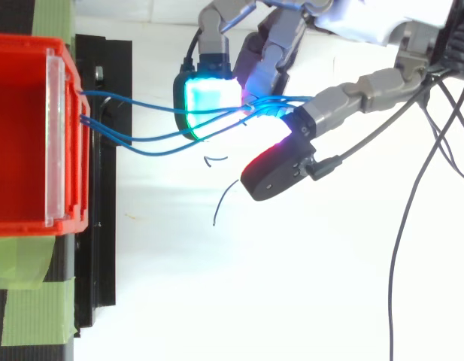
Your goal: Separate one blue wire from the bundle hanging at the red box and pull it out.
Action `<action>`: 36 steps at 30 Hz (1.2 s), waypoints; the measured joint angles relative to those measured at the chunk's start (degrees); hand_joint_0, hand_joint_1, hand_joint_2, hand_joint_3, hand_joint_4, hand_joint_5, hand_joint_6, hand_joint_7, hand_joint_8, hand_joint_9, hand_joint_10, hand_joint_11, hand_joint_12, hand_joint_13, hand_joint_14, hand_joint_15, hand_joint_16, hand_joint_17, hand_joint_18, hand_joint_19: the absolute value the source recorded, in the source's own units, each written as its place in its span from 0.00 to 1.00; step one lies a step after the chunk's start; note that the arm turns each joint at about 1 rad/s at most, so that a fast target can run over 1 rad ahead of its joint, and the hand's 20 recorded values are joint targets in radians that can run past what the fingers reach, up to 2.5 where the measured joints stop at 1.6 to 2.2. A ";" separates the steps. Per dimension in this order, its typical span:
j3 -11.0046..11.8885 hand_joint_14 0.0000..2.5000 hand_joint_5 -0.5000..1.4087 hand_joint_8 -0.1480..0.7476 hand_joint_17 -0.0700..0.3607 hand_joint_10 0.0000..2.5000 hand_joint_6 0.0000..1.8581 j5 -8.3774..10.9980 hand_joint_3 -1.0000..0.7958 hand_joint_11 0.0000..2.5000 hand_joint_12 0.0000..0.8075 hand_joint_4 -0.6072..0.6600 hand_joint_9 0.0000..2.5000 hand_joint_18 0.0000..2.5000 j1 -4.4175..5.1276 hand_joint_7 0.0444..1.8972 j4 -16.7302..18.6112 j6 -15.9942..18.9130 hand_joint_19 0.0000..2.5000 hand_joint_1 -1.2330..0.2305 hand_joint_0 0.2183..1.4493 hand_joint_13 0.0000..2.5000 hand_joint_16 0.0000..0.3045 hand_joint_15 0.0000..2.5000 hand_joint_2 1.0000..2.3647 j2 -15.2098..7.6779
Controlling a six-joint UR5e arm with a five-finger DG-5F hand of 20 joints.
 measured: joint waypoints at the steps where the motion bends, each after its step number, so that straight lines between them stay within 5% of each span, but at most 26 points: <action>1: 0.00 0.01 0.17 0.57 0.45 0.00 0.50 0.00 0.32 0.64 0.57 0.64 0.59 0.39 0.00 0.48 0.00 0.00 0.23 0.35 0.25 0.61 0.18 0.52 0.00 0.00; 9: 0.00 0.01 0.18 0.55 0.43 0.00 0.49 0.02 0.34 0.65 0.54 0.62 0.62 0.40 -0.03 0.50 0.00 0.00 0.24 0.42 0.29 0.63 0.17 0.52 0.01 0.00; 36: 0.00 0.01 0.18 0.59 0.46 0.00 0.49 -0.02 0.49 0.65 0.60 0.61 0.62 0.41 0.01 0.52 0.01 -0.08 0.22 0.29 0.30 0.63 0.19 0.52 0.01 0.01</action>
